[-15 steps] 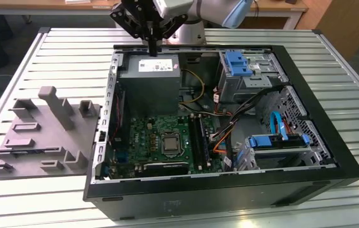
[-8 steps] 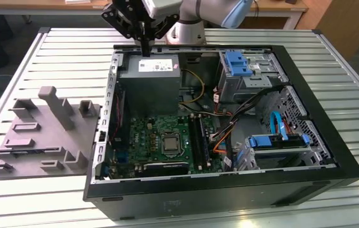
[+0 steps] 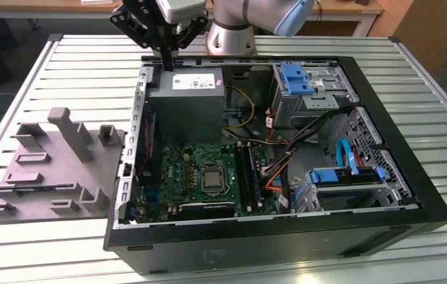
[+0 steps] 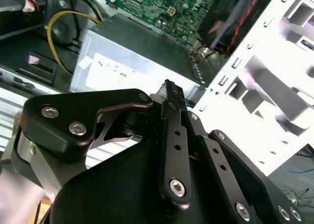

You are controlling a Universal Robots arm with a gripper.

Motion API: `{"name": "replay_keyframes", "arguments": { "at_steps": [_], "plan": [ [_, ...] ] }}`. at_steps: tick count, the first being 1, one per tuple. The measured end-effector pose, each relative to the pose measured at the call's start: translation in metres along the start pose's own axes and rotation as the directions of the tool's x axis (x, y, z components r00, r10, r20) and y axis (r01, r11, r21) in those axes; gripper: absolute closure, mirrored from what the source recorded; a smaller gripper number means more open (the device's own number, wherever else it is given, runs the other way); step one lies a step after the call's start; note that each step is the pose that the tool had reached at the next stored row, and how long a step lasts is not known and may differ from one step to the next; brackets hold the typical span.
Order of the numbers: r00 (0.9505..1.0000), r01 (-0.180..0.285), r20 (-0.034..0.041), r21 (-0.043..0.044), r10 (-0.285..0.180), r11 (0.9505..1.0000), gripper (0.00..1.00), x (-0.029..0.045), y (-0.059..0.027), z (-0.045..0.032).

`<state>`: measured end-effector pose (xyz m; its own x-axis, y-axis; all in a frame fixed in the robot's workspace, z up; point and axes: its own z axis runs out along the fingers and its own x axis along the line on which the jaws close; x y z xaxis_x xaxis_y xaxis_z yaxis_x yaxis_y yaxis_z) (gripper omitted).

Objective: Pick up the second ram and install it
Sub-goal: 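Reach for the second ram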

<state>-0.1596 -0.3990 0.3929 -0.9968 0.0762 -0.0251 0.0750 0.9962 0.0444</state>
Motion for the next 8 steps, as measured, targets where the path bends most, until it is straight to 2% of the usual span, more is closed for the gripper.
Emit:
{"name": "replay_keyframes", "arguments": {
  "at_steps": [8],
  "plan": [
    [1.0000, 0.000, 0.0018, -0.0001, 0.000, 1.0000, 0.89, 0.0247, -0.0018, -0.0003]
  ]
}}
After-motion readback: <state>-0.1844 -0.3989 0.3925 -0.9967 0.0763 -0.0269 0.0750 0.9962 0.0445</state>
